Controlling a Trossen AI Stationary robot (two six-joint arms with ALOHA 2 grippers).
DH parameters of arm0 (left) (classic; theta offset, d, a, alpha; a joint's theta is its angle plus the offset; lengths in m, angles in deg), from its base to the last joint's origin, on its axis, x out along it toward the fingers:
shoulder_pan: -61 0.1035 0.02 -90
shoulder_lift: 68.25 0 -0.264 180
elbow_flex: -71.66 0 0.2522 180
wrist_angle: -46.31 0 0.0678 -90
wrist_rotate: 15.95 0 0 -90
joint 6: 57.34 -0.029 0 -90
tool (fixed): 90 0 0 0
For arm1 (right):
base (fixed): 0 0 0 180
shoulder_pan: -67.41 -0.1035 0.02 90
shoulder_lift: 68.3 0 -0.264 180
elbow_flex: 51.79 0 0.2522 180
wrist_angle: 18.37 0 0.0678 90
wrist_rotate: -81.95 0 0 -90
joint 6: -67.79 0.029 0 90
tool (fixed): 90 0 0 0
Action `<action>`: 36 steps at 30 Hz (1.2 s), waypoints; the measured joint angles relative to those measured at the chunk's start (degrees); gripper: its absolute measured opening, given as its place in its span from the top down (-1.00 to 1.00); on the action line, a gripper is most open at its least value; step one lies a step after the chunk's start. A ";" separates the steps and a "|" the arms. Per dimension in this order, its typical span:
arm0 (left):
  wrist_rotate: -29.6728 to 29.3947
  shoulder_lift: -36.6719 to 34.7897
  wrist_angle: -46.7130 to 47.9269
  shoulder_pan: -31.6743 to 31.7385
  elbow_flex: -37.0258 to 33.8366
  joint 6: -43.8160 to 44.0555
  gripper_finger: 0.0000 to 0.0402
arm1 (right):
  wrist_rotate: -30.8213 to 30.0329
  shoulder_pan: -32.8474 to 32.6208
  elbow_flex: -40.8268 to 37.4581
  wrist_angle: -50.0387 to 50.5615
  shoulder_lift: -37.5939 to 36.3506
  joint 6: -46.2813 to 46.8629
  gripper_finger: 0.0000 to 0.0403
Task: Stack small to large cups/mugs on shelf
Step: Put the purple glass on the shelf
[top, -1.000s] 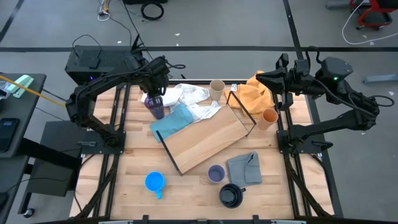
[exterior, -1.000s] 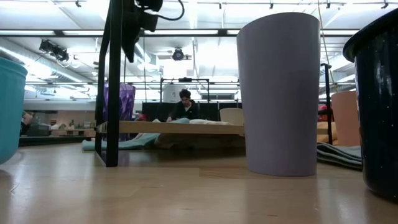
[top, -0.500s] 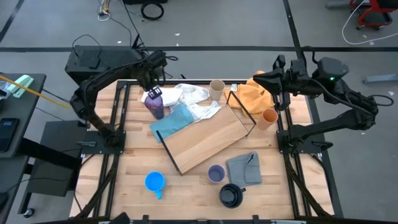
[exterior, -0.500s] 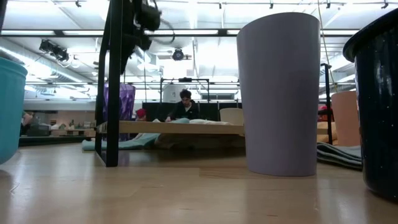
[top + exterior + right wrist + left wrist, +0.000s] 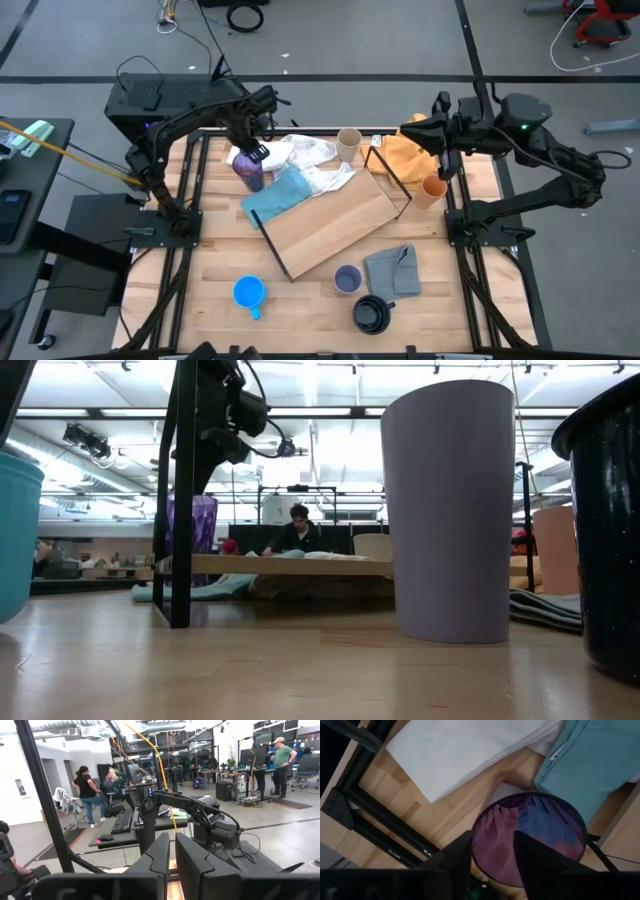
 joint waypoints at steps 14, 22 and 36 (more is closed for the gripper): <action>-0.63 -0.04 -0.53 0.10 0.00 -5.46 -0.17 | 0.00 0.04 0.00 0.13 1.21 3.22 0.81; -0.66 -0.04 -1.88 0.36 0.00 -8.71 -0.14 | -0.01 0.07 0.00 0.17 2.82 4.81 0.81; -0.63 -0.07 -5.07 0.69 0.00 -12.16 -0.11 | -2.19 0.07 0.00 -0.72 3.21 9.11 0.81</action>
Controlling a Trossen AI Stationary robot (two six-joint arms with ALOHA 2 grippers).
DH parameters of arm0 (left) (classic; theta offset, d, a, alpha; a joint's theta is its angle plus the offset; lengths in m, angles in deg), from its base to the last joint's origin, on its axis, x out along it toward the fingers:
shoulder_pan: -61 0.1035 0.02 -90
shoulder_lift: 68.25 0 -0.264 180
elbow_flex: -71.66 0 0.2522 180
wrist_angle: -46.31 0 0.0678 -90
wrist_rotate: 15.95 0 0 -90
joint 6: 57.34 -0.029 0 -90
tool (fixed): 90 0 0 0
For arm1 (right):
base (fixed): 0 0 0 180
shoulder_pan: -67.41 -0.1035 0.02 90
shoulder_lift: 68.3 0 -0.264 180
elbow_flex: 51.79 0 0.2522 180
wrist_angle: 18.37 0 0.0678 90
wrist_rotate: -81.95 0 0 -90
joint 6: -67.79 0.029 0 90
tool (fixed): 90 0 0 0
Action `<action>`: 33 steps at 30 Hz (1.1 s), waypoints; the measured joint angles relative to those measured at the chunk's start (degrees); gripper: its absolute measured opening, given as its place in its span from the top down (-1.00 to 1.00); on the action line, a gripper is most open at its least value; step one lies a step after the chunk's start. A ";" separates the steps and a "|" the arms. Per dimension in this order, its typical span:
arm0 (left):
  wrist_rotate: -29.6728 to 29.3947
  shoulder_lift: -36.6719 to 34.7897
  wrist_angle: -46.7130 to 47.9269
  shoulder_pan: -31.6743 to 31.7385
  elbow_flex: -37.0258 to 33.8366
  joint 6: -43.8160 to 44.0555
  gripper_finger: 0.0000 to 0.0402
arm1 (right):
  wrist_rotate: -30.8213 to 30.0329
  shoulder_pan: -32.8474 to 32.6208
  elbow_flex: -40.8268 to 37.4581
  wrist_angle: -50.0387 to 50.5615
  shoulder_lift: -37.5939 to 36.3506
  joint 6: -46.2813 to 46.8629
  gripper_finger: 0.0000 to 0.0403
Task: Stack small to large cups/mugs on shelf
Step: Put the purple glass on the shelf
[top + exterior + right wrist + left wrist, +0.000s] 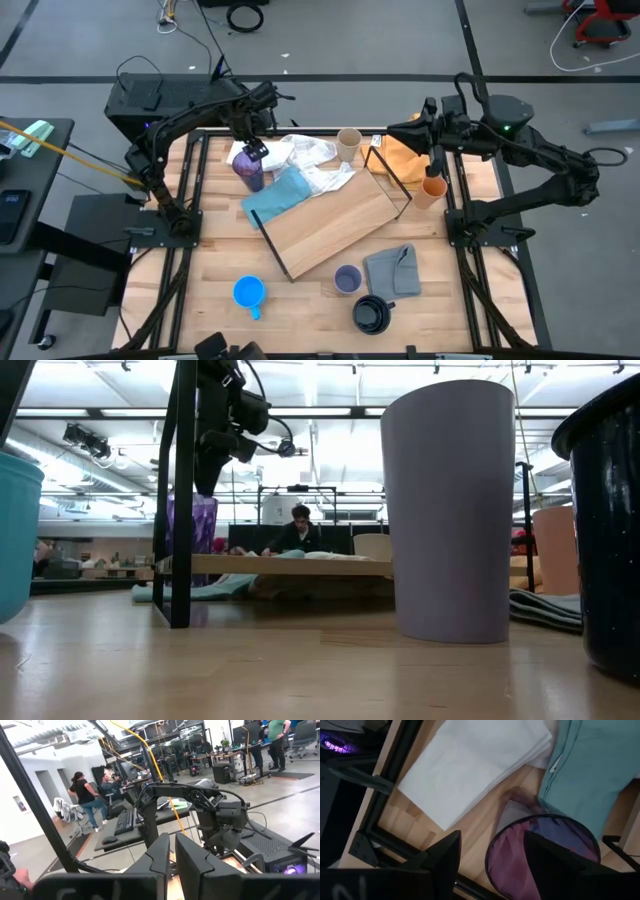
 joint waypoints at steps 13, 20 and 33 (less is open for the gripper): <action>0.04 -0.04 -0.49 0.00 0.00 -1.41 -0.11 | -3.10 0.00 0.00 -0.38 -0.02 3.06 0.81; 0.20 -0.07 -1.97 0.00 0.00 -1.83 -0.10 | -4.98 0.00 0.00 -0.35 -0.02 4.05 0.81; 1.79 -0.07 -3.38 0.00 0.00 -3.34 -0.08 | -5.70 0.00 0.00 -0.33 -0.02 4.43 0.81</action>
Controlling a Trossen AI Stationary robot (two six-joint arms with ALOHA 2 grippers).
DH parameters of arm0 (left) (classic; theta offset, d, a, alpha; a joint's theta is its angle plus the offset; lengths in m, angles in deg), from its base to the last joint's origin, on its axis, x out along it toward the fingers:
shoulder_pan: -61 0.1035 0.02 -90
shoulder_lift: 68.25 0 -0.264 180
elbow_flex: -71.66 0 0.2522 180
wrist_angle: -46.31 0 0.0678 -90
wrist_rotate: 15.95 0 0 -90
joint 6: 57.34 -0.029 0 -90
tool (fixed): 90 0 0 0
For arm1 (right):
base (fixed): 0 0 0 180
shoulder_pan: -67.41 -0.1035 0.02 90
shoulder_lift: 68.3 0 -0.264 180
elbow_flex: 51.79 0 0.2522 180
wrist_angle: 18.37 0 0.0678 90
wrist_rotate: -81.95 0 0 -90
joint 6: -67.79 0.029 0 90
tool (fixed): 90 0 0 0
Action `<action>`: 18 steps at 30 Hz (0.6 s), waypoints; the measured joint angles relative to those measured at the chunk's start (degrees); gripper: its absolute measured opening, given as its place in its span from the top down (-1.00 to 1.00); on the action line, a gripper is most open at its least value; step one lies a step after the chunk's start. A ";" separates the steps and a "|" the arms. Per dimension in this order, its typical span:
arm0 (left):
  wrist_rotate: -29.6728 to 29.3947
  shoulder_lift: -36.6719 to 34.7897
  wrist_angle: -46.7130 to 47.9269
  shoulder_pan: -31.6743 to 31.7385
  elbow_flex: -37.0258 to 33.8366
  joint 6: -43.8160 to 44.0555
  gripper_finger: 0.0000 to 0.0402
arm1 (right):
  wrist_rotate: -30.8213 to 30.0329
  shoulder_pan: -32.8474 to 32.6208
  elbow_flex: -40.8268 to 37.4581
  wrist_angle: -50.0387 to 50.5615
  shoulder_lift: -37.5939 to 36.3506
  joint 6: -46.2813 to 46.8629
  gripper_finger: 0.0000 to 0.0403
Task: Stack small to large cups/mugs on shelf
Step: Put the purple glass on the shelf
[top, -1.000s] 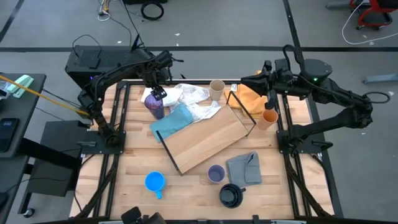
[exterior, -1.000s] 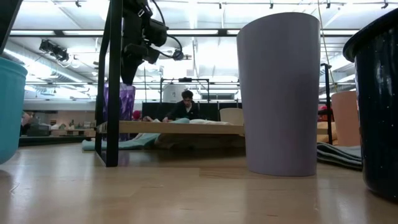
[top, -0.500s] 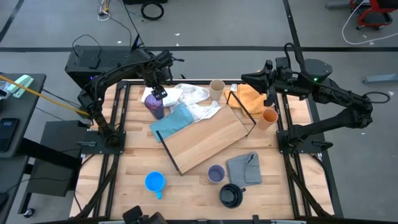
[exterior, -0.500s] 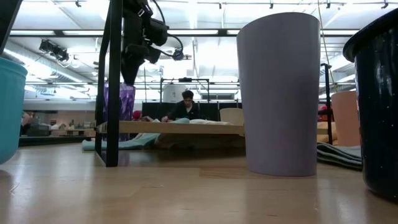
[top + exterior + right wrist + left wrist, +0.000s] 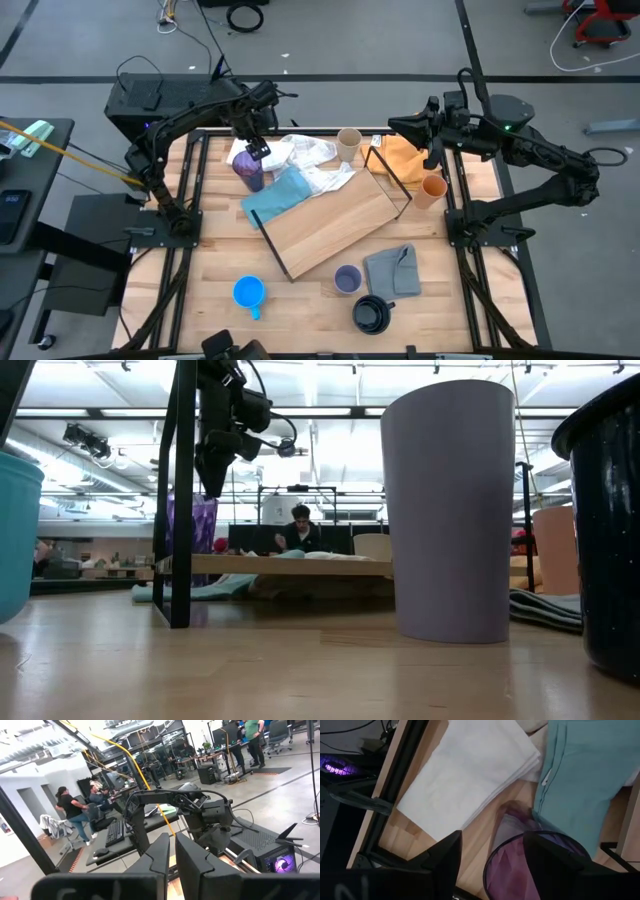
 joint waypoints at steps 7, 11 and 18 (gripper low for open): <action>0.00 0.00 -0.36 0.00 0.00 -0.13 -0.11 | 0.02 0.00 0.00 0.00 0.00 0.02 0.81; 0.00 0.00 -0.36 0.00 0.00 -0.13 -0.09 | 0.02 0.00 0.00 0.00 0.00 0.02 0.81; 0.00 0.00 -0.33 0.00 0.00 -0.72 -0.10 | -0.06 0.00 0.00 0.00 0.00 0.02 0.81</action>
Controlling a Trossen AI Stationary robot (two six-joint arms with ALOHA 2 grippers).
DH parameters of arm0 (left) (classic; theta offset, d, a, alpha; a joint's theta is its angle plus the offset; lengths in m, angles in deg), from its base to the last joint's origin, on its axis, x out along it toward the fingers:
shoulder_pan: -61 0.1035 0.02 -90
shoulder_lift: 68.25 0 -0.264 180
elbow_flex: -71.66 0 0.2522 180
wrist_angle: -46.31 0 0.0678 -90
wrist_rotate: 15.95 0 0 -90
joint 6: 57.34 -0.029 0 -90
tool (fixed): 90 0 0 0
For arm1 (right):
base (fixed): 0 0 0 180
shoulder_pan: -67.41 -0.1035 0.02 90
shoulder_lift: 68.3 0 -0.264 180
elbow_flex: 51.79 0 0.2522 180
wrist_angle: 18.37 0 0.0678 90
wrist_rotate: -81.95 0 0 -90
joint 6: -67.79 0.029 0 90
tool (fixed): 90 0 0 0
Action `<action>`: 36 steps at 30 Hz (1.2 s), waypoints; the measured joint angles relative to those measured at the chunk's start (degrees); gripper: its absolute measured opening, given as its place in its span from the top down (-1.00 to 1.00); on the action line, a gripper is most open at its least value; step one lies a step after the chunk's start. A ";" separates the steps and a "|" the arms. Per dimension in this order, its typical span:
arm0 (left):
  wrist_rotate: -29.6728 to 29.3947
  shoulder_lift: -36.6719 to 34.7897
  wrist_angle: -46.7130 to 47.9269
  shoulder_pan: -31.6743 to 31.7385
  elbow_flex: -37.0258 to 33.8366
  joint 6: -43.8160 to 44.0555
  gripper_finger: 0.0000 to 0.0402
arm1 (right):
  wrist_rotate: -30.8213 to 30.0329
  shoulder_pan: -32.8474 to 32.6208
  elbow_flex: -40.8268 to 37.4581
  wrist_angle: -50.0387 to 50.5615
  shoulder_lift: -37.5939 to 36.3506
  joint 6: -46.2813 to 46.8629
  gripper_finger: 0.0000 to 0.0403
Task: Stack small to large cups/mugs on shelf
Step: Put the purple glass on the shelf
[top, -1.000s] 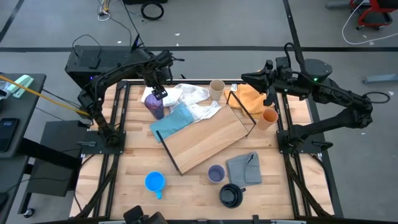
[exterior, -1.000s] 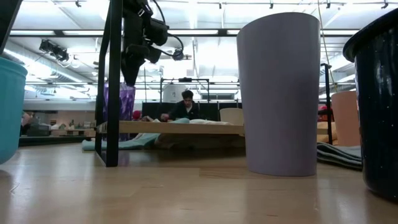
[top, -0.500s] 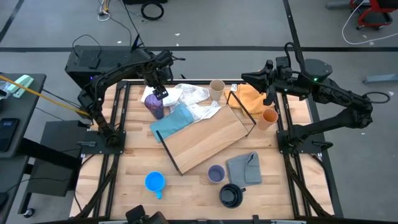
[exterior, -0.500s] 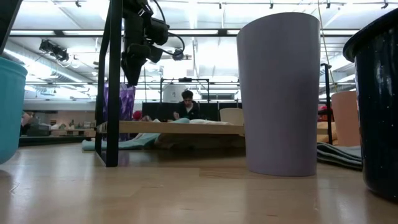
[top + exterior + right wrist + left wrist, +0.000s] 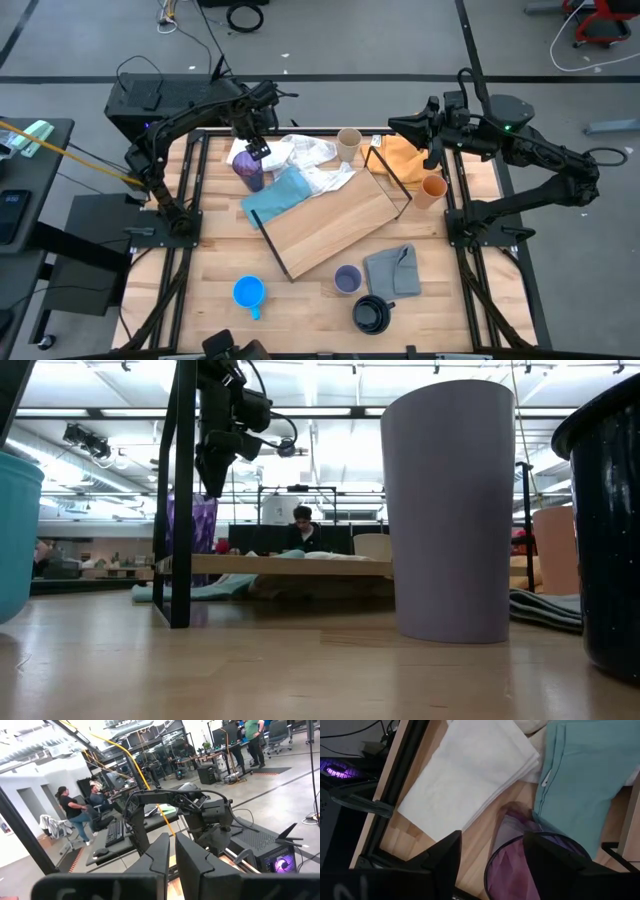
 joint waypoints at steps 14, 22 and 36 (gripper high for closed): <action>0.70 0.57 1.21 0.00 0.00 0.08 -0.10 | -0.25 0.00 0.00 0.02 -0.02 -0.22 0.81; 1.90 3.82 4.88 -0.54 -0.02 -1.27 -0.08 | -0.25 0.00 0.00 0.04 -0.02 -0.50 0.81; 4.19 4.00 4.02 -0.94 -0.02 -3.35 -0.04 | -0.25 0.00 0.00 0.07 -0.02 -1.72 0.81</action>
